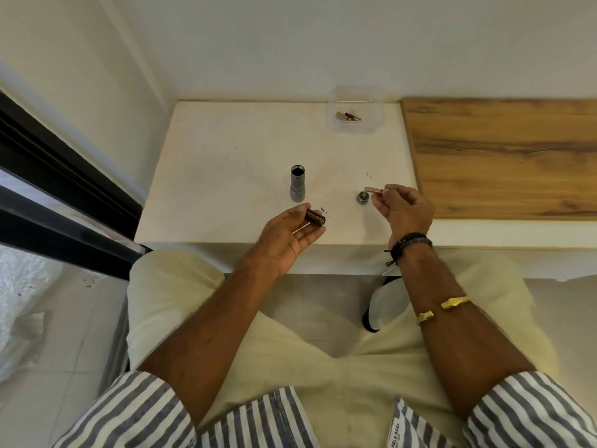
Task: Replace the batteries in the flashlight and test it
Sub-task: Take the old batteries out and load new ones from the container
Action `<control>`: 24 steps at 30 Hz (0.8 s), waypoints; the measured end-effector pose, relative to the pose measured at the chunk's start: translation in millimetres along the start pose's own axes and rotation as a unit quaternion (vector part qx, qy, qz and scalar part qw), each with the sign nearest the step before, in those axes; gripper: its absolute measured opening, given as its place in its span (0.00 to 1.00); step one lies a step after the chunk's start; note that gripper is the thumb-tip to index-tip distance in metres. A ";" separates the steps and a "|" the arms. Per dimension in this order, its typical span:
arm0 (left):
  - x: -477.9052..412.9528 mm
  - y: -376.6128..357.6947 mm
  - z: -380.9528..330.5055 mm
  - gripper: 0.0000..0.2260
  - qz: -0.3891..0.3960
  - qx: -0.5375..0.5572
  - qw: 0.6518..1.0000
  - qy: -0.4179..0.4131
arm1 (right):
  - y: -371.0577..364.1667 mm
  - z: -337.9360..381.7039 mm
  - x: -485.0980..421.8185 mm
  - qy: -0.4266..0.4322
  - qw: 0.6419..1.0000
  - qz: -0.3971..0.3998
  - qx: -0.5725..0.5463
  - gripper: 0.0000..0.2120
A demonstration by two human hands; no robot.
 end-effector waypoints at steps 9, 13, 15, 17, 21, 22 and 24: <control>2.2 -0.8 -2.7 0.14 0.066 -0.036 0.997 0.001 | -2.5 -15.7 -22.6 0.063 0.967 -0.049 0.241 0.05; 4.0 -4.3 -3.0 0.15 0.097 -0.046 0.994 -0.003 | -6.4 -17.3 -20.5 0.115 0.935 -0.041 0.333 0.07; 4.6 -5.0 -2.3 0.15 0.104 -0.047 0.993 0.002 | -7.2 -16.9 -18.5 0.136 0.919 -0.033 0.368 0.07; 4.5 -5.2 -1.4 0.15 0.109 -0.051 0.993 0.007 | -7.6 -16.5 -17.2 0.145 0.911 -0.032 0.385 0.07; 5.0 -4.7 -0.8 0.16 0.112 -0.052 0.992 0.011 | -7.7 -15.8 -15.7 0.145 0.909 -0.029 0.390 0.07; 5.5 -4.8 -0.9 0.16 0.112 -0.057 0.992 0.007 | -7.8 -15.4 -15.1 0.146 0.909 -0.029 0.389 0.07; 6.2 -4.4 -0.9 0.15 0.108 -0.076 0.991 -0.004 | -7.2 -12.9 -12.9 0.141 0.917 -0.035 0.372 0.08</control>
Point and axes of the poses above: each hand's wrist, its own x-axis away from the middle knuckle, its own y-axis out of the back of the hand, z = x × y, the point moved 2 cm from there along -x, towards the middle knuckle, and after that the axes turned 13 degrees about x, right-handed, at the moved point
